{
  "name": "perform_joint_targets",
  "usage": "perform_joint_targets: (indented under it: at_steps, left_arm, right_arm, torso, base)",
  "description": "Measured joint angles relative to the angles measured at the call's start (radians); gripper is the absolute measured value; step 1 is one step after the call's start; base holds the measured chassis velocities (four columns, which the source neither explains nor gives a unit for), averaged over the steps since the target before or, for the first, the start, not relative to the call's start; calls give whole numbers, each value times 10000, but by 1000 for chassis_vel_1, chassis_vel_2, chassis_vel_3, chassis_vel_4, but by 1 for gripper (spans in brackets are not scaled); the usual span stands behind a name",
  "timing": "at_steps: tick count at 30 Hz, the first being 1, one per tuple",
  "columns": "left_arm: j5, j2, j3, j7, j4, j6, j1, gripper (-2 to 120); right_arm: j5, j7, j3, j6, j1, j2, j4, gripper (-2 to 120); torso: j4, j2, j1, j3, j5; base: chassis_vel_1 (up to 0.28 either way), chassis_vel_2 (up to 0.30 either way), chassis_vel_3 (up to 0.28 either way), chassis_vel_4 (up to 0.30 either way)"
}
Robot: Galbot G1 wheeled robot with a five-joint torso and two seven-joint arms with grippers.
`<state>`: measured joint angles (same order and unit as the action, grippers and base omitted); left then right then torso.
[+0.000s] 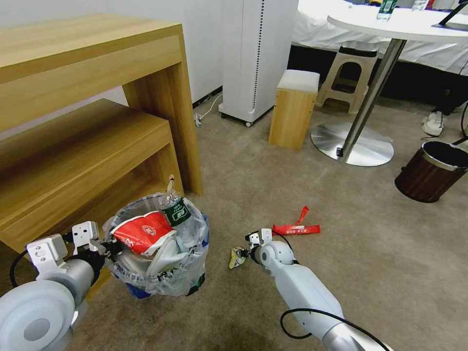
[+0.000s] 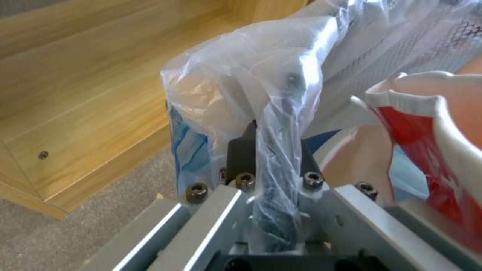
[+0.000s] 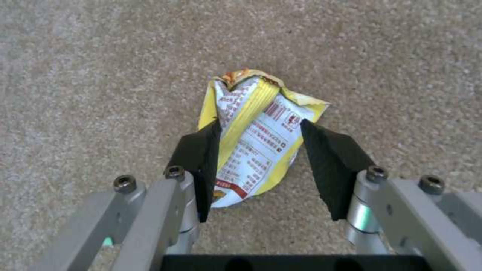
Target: Pick up the trash bin and place the garbage on the floor into it.
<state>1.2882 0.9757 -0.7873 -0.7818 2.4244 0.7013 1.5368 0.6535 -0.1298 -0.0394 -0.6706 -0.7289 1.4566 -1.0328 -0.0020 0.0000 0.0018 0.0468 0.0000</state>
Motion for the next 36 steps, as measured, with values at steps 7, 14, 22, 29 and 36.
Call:
perform_joint_targets:
  at_steps: [7,14,22,29,36]
  left_arm:
    - [-23,29,45,9,-39,-5,-26,1]
    - [-27,18,45,25,-61,-10,-41,1]
    - [-51,13,69,84,-92,-18,-61,1]
    - [-65,-33,66,94,-109,-23,-63,1]
    - [-112,-26,63,114,-149,-28,-75,1]
  right_arm:
    - [-178,0,-1,12,-2,-16,65,57]
    - [-394,39,37,-22,-127,-5,53,72]
    - [-631,175,55,-15,-207,55,144,76]
    - [-728,360,51,72,-97,187,286,64]
    - [-832,533,71,171,-6,330,365,37]
  torso:
    - [0,0,0,0,0]
    - [0,0,0,0,0]
    - [0,0,0,0,0]
    - [0,0,0,0,0]
    - [0,0,0,0,-1]
  base:
    - [0,0,0,0]
    - [0,0,0,0]
    - [0,0,0,0]
    - [0,0,0,0]
    - [0,0,0,0]
